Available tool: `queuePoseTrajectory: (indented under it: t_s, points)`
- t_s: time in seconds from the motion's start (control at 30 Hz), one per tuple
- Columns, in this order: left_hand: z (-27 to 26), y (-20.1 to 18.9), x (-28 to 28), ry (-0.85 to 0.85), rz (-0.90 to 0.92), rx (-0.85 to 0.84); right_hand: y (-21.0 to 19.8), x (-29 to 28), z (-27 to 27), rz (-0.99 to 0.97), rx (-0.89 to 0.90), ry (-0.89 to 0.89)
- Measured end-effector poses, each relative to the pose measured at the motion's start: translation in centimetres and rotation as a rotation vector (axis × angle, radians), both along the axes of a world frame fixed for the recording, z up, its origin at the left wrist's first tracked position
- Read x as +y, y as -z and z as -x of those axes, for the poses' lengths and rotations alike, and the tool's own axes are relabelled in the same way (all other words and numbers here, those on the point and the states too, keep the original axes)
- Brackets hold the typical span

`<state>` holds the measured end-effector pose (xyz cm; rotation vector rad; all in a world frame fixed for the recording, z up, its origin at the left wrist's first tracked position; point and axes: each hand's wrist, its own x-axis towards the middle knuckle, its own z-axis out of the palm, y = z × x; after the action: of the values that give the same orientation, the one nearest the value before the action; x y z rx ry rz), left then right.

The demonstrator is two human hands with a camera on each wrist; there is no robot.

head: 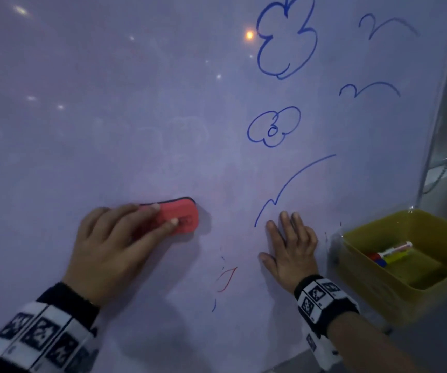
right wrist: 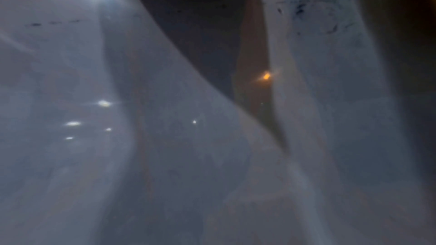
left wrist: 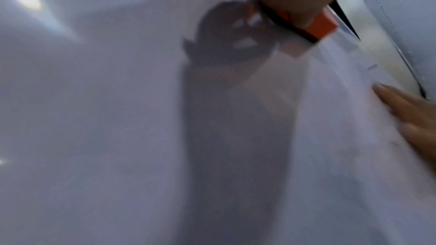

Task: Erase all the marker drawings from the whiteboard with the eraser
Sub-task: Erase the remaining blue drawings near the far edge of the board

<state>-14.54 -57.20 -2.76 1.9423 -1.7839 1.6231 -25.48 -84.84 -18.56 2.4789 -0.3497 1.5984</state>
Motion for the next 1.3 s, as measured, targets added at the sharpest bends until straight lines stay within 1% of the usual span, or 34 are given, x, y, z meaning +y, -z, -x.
queuePoseTrajectory:
  t_s: [0.03,0.07,0.17,0.2,0.23,0.3,0.33,0.4,0.43,0.47,0.5,0.53,0.6,0.63,0.67,0.7,0.8,0.83,0.87,0.9,0.93,1.07,1.13,1.2,1.23,1.3]
  points:
    - [0.6,0.9,-0.4,-0.013,0.044,0.034,0.1,0.0,-0.1,-0.001,-0.008,-0.001]
    - [1.2,2.8,-0.9,0.006,0.001,0.035,0.2,0.0,-0.1,0.0,-0.012,-0.003]
    - [2.7,9.7,-2.8,0.102,-0.363,-0.1,0.2,-0.1,-0.1,0.025,-0.017,-0.003]
    - [2.8,10.9,-3.1,0.123,-0.439,-0.109,0.3,-0.2,-0.2,0.032,-0.022,-0.007]
    - [2.8,11.0,-3.3,0.132,-0.472,-0.108,0.3,-0.2,-0.2,0.038,-0.03,-0.012]
    - [2.3,9.4,-3.0,0.126,-0.453,-0.117,0.3,-0.4,-0.4,0.054,-0.045,-0.011]
    - [1.9,8.6,-2.4,0.112,-0.407,-0.112,0.2,-0.4,-0.5,0.059,-0.046,-0.012]
    - [1.5,7.5,-1.2,0.05,-0.242,0.001,0.2,-0.3,-0.4,0.056,-0.043,-0.012]
    - [1.6,7.7,-0.8,0.022,-0.154,0.064,0.3,-0.3,-0.4,0.056,-0.042,-0.011]
    - [1.8,8.3,-0.8,0.011,-0.1,0.093,0.4,-0.4,-0.4,0.061,-0.041,-0.008]
    - [2.1,9.5,-0.9,0.022,-0.117,0.075,0.4,-0.4,-0.4,0.068,-0.039,-0.006]
    - [2.2,11.0,-1.1,0.045,-0.213,0.019,0.5,-0.5,-0.3,0.075,-0.037,-0.007]
    - [2.3,13.3,-1.4,0.099,-0.485,-0.113,0.5,-0.6,-0.3,0.079,-0.04,-0.013]
    - [2.2,13.3,-1.6,0.097,-0.558,-0.147,0.5,-0.7,-0.3,0.081,-0.048,-0.013]
    - [2.0,12.4,-1.8,0.091,-0.559,-0.151,0.5,-0.7,-0.4,0.082,-0.056,-0.01]
    - [1.8,11.4,-1.9,0.09,-0.49,-0.131,0.4,-0.7,-0.5,0.081,-0.062,-0.008]
    - [2.0,7.6,-1.9,0.019,-0.127,0.06,0.2,-0.6,-0.3,0.081,-0.056,-0.01]
    - [2.1,7.0,-1.9,0.007,-0.039,0.111,0.3,-0.7,-0.2,0.085,-0.052,-0.008]
    - [2.3,6.9,-1.9,0.014,0.007,0.129,0.4,-0.8,-0.2,0.088,-0.049,-0.01]
    - [2.4,7.1,-2.0,0.031,0.001,0.117,0.5,-0.8,-0.2,0.09,-0.046,-0.013]
    - [2.3,7.6,-2.2,0.055,-0.059,0.087,0.5,-0.8,-0.3,0.094,-0.045,-0.017]
    - [1.5,10.9,-2.5,0.155,-0.394,-0.048,-0.5,-0.9,0.8,0.125,-0.057,-0.019]
    - [1.4,11.5,-2.7,0.171,-0.473,-0.093,-1.4,-1.5,1.3,0.07,-0.107,0.018]
    - [1.6,10.8,-2.9,0.165,-0.486,-0.12,-1.9,-2.5,1.1,-0.014,-0.148,0.043]
    - [1.7,9.8,-2.7,0.143,-0.46,-0.11,-1.6,-2.7,0.8,-0.03,-0.149,0.033]
    - [1.8,8.0,-2.2,0.059,-0.305,-0.038,-0.9,-3.0,0.1,-0.03,-0.15,0.013]
